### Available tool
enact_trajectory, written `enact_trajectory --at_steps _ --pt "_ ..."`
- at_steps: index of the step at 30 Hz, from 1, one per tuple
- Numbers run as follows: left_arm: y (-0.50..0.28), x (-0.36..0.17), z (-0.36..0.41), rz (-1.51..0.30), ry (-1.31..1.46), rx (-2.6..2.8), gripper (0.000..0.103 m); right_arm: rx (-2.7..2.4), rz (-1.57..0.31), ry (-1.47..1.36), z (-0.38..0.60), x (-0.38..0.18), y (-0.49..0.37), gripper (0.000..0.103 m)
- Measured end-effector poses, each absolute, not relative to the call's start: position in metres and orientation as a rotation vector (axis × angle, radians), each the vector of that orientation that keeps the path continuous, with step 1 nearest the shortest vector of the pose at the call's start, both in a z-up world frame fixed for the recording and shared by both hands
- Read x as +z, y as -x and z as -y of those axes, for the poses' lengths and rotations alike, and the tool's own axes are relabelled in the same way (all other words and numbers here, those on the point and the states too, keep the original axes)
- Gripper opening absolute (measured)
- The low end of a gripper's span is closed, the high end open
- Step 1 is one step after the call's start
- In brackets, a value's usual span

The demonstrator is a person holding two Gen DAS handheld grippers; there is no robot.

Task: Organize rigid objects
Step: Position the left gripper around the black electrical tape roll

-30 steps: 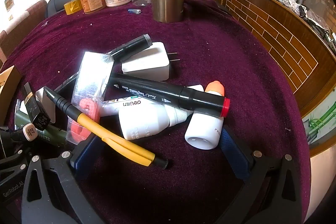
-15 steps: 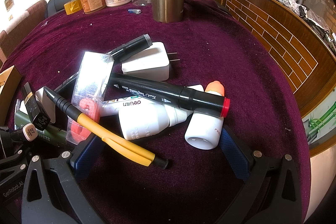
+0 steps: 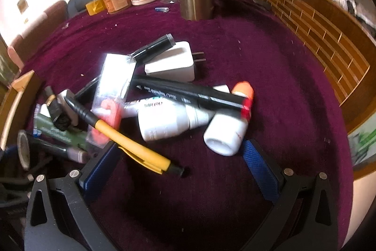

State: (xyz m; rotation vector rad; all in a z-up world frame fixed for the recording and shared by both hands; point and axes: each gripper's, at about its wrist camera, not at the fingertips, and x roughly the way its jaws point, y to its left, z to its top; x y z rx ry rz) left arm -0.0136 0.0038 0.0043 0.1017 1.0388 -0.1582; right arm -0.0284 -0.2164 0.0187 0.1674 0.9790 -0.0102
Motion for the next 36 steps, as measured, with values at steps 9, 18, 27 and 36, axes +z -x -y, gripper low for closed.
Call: enact_trajectory --at_steps 9,18,27,36 --pt "0.027 0.003 -0.003 -1.002 -0.130 -0.176 0.102 -0.044 -1.026 -0.029 0.198 0.015 0.036 0.103" --pt "0.026 0.002 -0.006 -1.007 -0.118 -0.182 0.102 -0.104 -0.890 -0.055 0.206 0.040 0.064 0.103" --pt "0.026 0.002 -0.007 -1.008 -0.117 -0.182 0.102 -0.182 -0.493 0.085 0.188 0.101 0.108 0.103" --pt "0.026 0.003 -0.007 -1.008 -0.118 -0.182 0.102 -0.333 -0.405 0.029 0.206 0.097 0.083 0.103"
